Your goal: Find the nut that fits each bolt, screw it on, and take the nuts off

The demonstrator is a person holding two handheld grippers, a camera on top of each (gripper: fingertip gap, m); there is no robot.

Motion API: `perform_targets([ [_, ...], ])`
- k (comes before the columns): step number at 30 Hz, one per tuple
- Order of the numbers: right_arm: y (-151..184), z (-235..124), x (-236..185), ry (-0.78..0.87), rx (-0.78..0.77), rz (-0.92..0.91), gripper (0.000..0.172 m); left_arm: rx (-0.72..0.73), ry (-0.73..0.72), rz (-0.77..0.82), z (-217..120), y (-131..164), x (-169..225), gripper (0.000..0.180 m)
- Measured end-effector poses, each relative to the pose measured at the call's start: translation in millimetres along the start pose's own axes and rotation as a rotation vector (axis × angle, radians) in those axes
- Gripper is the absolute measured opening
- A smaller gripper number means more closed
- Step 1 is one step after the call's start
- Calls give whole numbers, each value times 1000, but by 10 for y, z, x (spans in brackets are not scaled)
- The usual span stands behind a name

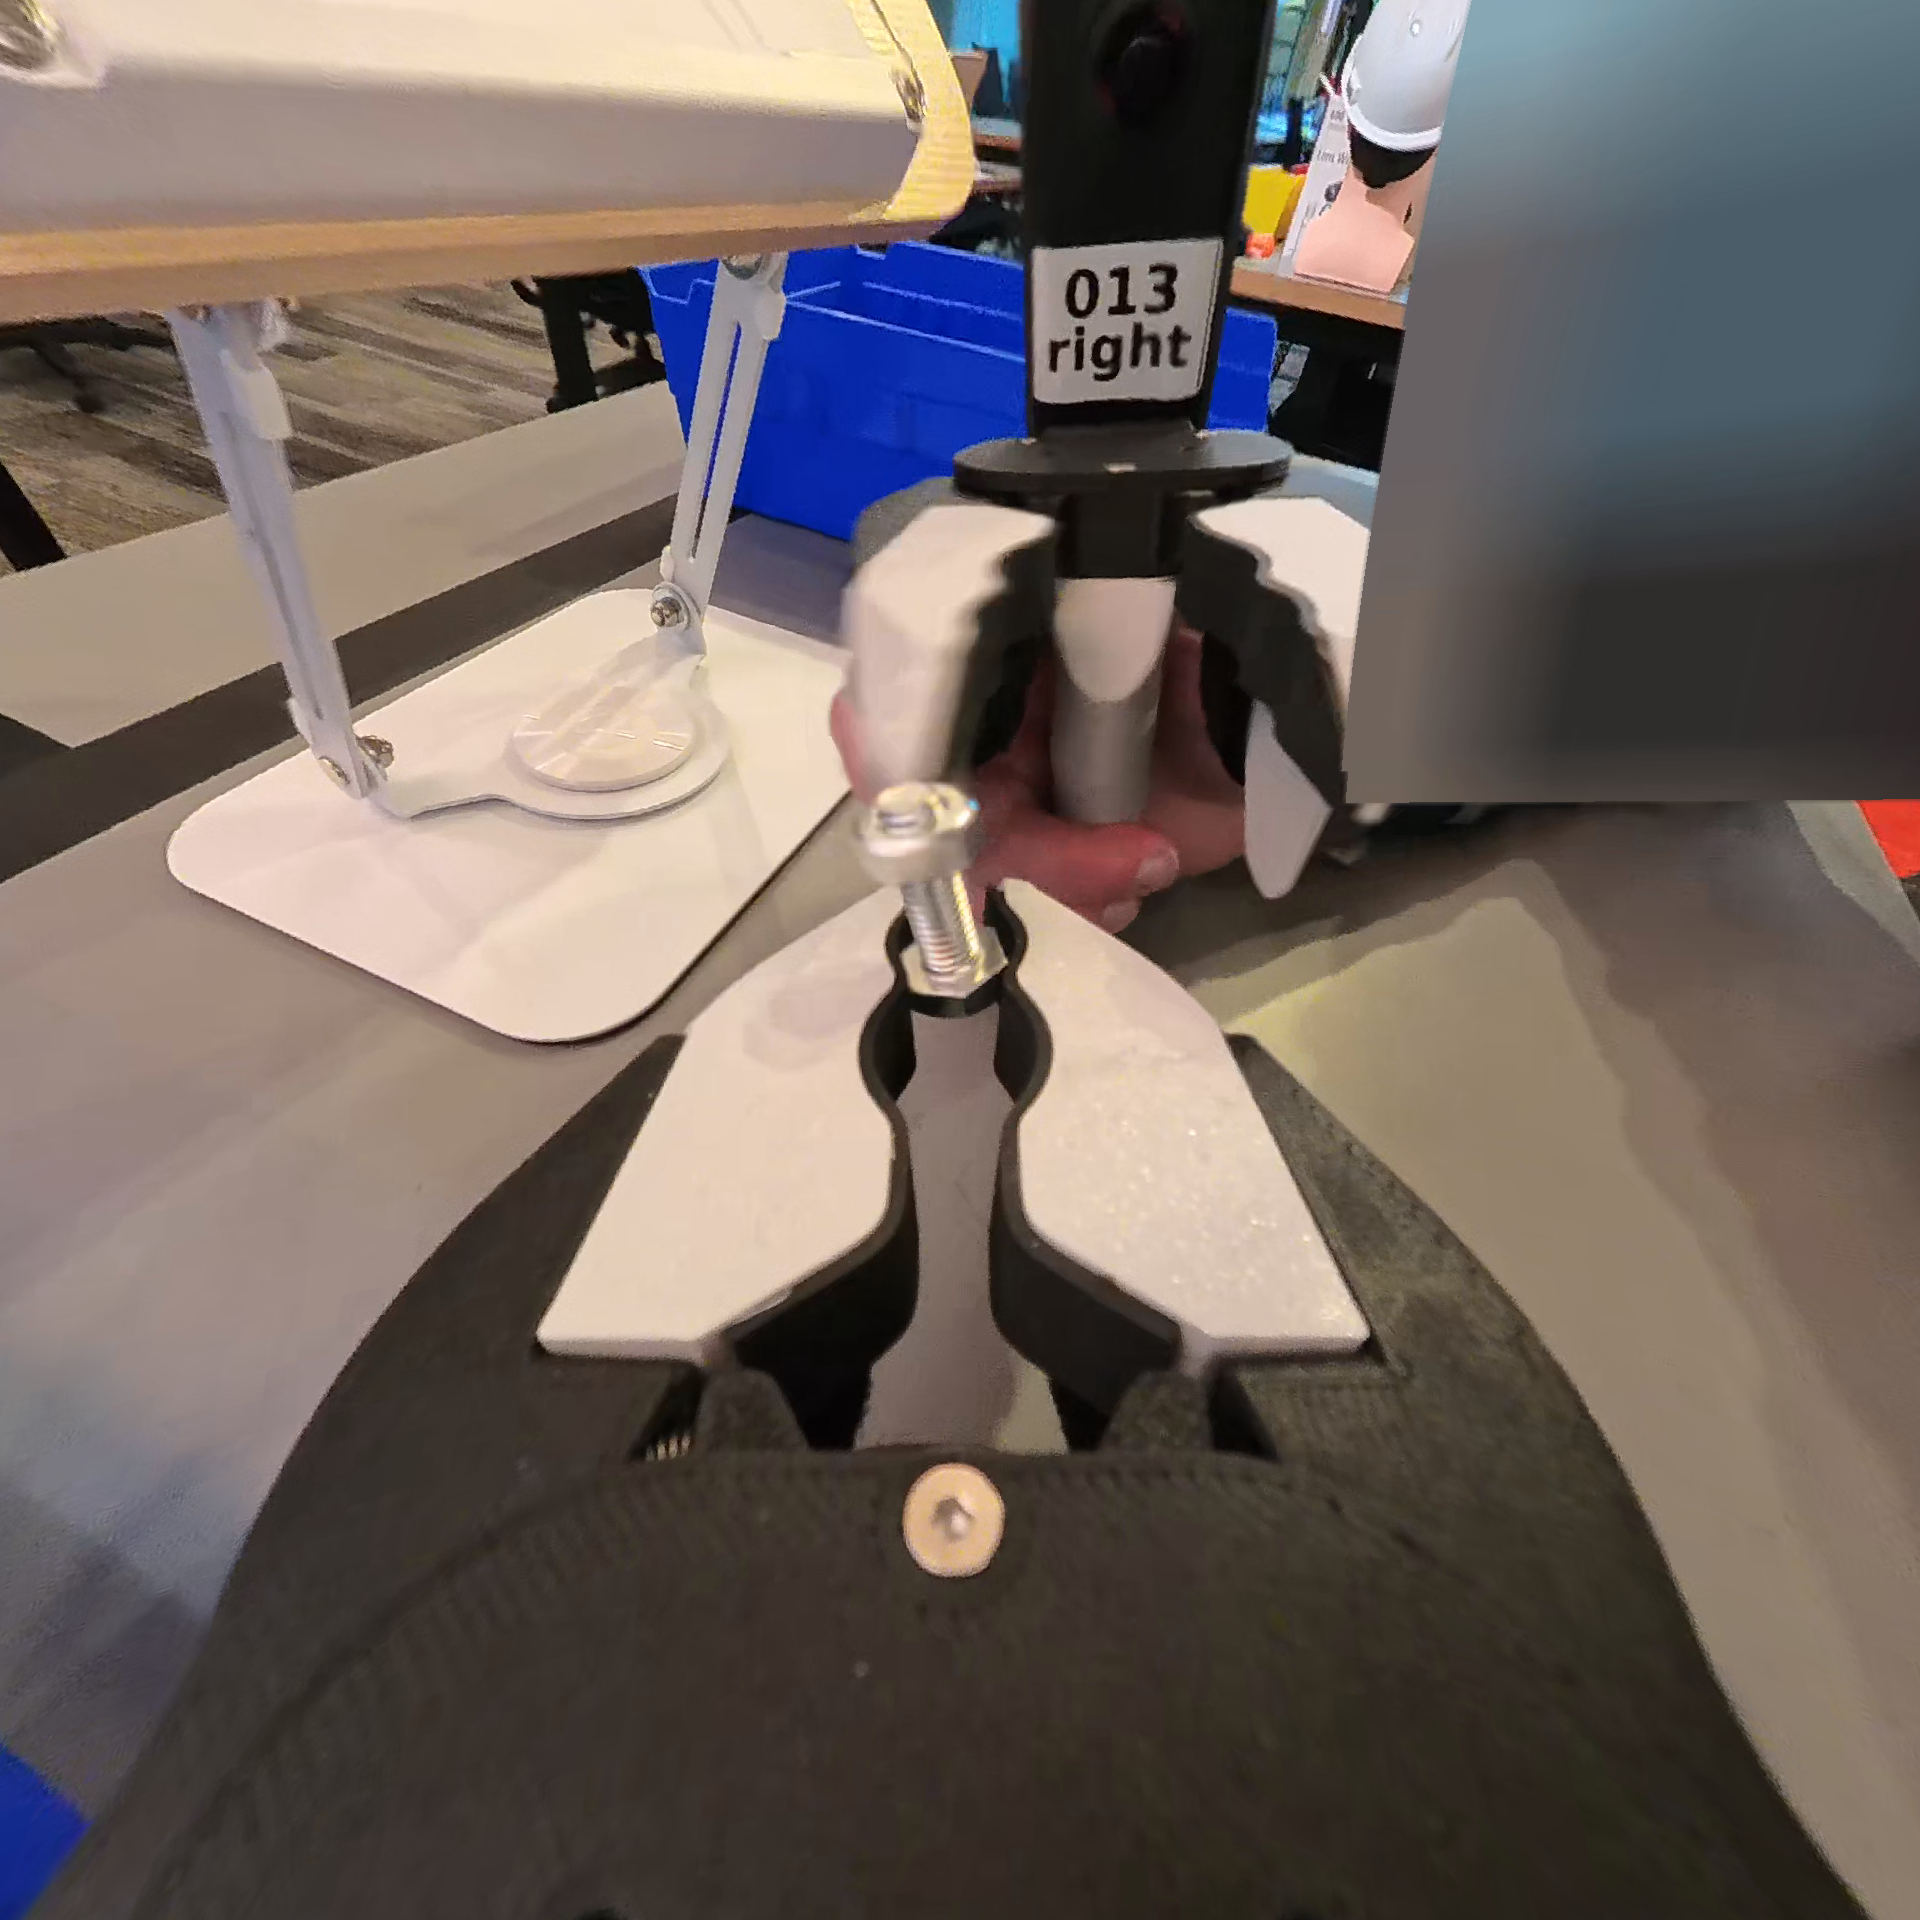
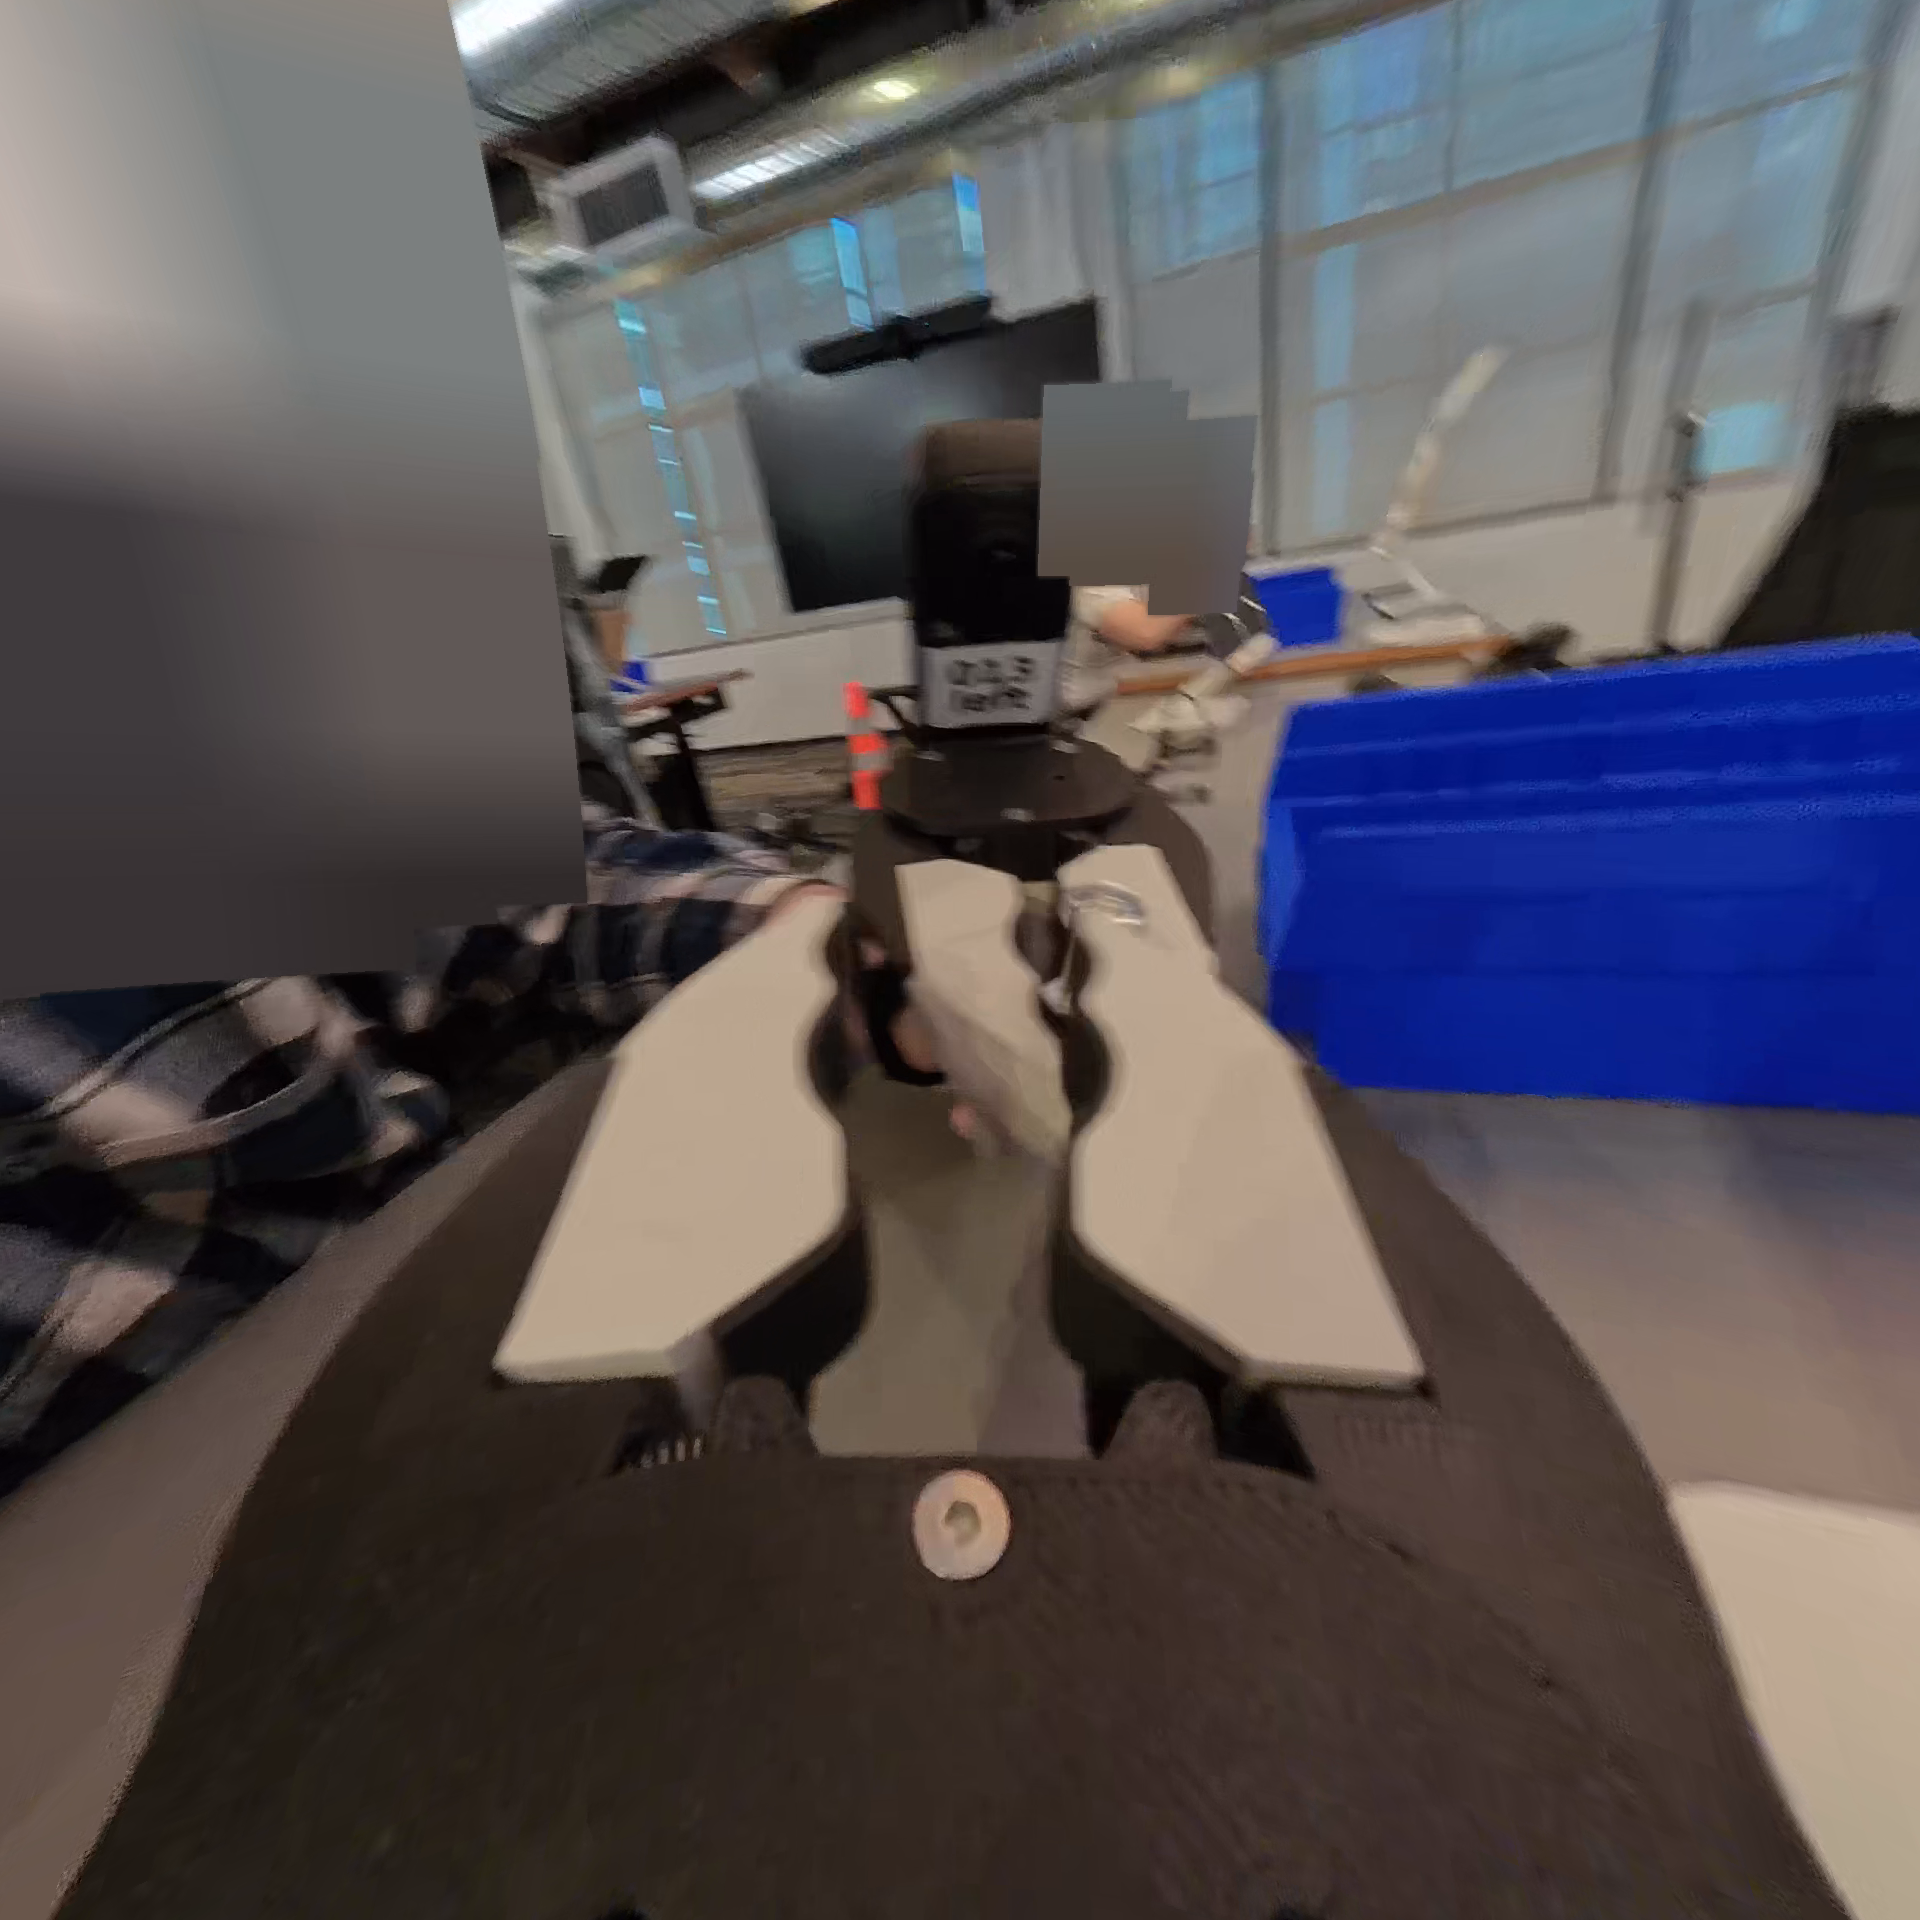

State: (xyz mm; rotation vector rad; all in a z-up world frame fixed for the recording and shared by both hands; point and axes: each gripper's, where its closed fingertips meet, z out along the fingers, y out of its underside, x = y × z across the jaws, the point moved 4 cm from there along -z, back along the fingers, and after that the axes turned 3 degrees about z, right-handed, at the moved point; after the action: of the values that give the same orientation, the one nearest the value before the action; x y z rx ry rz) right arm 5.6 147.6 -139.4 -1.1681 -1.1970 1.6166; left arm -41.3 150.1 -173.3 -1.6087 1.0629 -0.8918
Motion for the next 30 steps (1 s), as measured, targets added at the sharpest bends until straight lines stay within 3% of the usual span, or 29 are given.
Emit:
perform_targets([
  [1, -24, -31, -56, -53, 14, -13, 18, 5, -7, -10, -14, -10, -19, 11],
  [2, -37, -49, -74, -77, 19, -9, 18, 10, -7, -17, -24, -11, -30, 10],
  [7, -18, -19, 79, 31, 18, 32, 57, -2, 2, 0, 3, -2, 1, 10],
  [11, 34, 41, 39, 10, -11, 38, 59, -11, -3, 0, 12, 16, -5, 10],
  [12, 22, 30, 23, 10, -7, 20, 52, -2, 1, 0, 5, 6, -3, 10],
  [13, -6, -1, -31, -32, 8, -7, 21, 5, -3, -6, -5, -8, -7, 10],
  [17, -42, -53, 13, -23, 34, 11, 32, 3, -3, -16, -7, 5, -24, 10],
  [22, 22, -38, 128, 67, -4, 27, 32, -9, 10, 1, 19, 13, 14, 11],
  [28, 54, 12, 102, 62, -25, 28, 35, -19, 4, 4, 30, 28, 11, 10],
  [30, 5, -30, 43, 26, 2, -7, 14, -2, -3, -10, 3, 4, -12, 10],
])
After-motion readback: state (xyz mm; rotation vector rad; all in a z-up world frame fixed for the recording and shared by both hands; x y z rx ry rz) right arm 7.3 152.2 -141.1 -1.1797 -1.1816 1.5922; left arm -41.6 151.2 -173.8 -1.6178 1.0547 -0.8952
